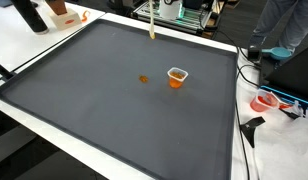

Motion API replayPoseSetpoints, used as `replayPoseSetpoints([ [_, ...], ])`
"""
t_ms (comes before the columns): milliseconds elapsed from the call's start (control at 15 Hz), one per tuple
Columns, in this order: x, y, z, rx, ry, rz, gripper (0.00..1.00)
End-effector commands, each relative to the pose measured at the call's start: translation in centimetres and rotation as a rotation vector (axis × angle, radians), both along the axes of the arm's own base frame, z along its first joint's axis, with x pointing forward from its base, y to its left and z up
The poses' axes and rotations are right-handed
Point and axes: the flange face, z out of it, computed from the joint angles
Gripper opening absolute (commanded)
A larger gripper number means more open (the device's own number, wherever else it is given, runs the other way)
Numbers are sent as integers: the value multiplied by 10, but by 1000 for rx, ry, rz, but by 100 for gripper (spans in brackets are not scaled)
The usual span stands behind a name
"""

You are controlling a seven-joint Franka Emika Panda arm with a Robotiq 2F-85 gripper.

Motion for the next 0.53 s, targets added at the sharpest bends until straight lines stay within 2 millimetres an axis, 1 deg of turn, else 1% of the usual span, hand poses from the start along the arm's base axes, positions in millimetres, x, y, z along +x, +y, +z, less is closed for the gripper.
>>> replayPoseSetpoints([
  [0, -9, 6, 7, -44, 24, 19, 3],
  [67, -3, 3, 3, -13, 6, 14, 3],
  [133, -3, 4, 4, -14, 6, 16, 13],
  [467, -3, 4, 3, -14, 7, 15, 13],
])
